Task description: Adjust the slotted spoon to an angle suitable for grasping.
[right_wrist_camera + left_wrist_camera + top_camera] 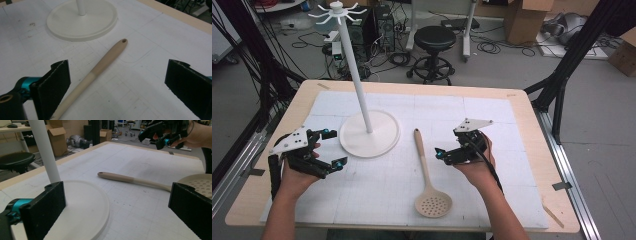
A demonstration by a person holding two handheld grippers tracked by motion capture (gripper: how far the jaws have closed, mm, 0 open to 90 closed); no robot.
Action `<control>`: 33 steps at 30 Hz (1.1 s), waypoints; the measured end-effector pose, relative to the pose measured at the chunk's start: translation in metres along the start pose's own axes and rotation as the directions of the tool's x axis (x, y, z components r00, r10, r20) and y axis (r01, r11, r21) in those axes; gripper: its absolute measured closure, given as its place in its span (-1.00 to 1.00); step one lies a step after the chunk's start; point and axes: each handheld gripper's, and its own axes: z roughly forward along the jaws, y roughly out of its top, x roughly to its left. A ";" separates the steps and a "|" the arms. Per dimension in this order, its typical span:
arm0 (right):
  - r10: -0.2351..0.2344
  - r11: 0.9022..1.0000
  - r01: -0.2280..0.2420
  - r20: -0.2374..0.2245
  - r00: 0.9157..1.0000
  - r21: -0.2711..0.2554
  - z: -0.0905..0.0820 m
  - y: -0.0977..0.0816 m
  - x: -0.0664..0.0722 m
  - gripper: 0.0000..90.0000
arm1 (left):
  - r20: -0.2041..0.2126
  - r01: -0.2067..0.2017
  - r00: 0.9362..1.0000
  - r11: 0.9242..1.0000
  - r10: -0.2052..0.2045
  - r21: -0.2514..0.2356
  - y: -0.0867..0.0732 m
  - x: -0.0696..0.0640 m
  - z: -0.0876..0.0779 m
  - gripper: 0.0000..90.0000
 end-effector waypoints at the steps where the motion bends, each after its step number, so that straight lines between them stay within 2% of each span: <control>1: -0.005 1.000 0.005 -0.001 1.000 0.014 0.003 0.001 0.001 -0.87 | -0.001 -0.002 1.000 1.000 0.002 0.003 0.000 0.000 0.000 -0.96; 3: -0.016 0.999 0.016 0.003 1.000 0.041 0.009 0.003 0.003 -0.86 | -0.005 0.001 1.000 1.000 -0.001 0.006 0.000 0.000 -0.001 -0.96; 6: -0.023 0.998 0.023 -0.001 1.000 0.053 0.014 0.005 0.004 -0.86 | -0.007 0.000 1.000 1.000 0.000 0.002 0.000 0.001 -0.001 -0.96; 8: -0.028 0.997 0.028 -0.004 1.000 0.070 0.019 0.008 0.005 -0.64 | -0.007 0.002 1.000 1.000 -0.003 -0.004 0.000 0.001 -0.002 -0.96; 12: -0.023 0.995 0.024 -0.010 1.000 0.092 0.025 0.014 0.006 -0.63 | -0.008 0.004 1.000 1.000 -0.004 0.001 0.000 0.001 -0.001 -0.96; 14: -0.023 0.993 0.024 -0.011 1.000 0.115 0.033 0.018 0.007 -0.63 | -0.005 -0.003 1.000 1.000 0.003 0.008 0.000 0.000 0.000 -0.96; 17: -0.021 0.985 0.023 -0.017 1.000 0.171 0.044 0.021 0.010 -0.63 | -0.003 -0.001 1.000 1.000 0.001 0.010 0.000 0.000 0.000 -0.96; 18: -0.021 0.985 0.023 -0.017 1.000 0.171 0.044 0.021 0.010 -0.63 | -0.004 -0.001 1.000 1.000 0.001 0.009 0.000 0.000 0.000 -0.96; 19: -0.025 0.978 0.030 -0.026 0.999 0.205 0.052 0.023 0.012 -0.63 | -0.005 -0.004 1.000 1.000 0.004 0.008 0.000 0.000 0.000 -0.96; 21: -0.039 0.971 0.044 -0.026 0.999 0.233 0.059 0.025 0.015 -0.63 | -0.005 0.000 1.000 1.000 0.000 0.004 0.000 0.000 0.000 -0.96; 23: -0.032 0.966 0.039 -0.031 0.999 0.256 0.066 0.026 0.017 -0.63 | -0.005 0.002 1.000 1.000 -0.002 0.006 -0.001 0.001 0.000 -0.96; 27: -0.009 0.945 0.017 -0.024 1.000 0.325 0.080 0.023 0.017 -0.62 | -0.004 0.000 1.000 1.000 0.000 0.012 -0.001 0.000 0.001 -0.96; 28: -0.009 0.945 0.017 -0.024 1.000 0.325 0.080 0.023 0.017 -0.62 | -0.004 0.000 1.000 1.000 0.000 0.012 -0.001 0.000 0.001 -0.96; 29: -0.008 0.927 0.013 -0.013 1.000 0.375 0.087 0.020 0.017 -0.62 | -0.003 -0.002 1.000 1.000 0.002 0.015 -0.001 0.000 0.001 -0.96; 30: -0.008 0.927 0.013 -0.013 1.000 0.375 0.087 0.020 0.017 -0.62 | -0.003 -0.002 1.000 1.000 0.002 0.015 -0.001 0.000 0.001 -0.96; 31: -0.003 0.904 0.007 -0.011 1.000 0.428 0.095 0.015 0.019 -0.61 | -0.003 -0.004 1.000 1.000 0.004 0.020 -0.001 0.000 0.002 -0.96; 33: -0.009 0.874 0.017 -0.019 1.000 0.486 0.103 0.011 0.023 -0.46 | -0.002 -0.006 1.000 1.000 0.006 0.019 -0.001 0.001 0.002 -0.96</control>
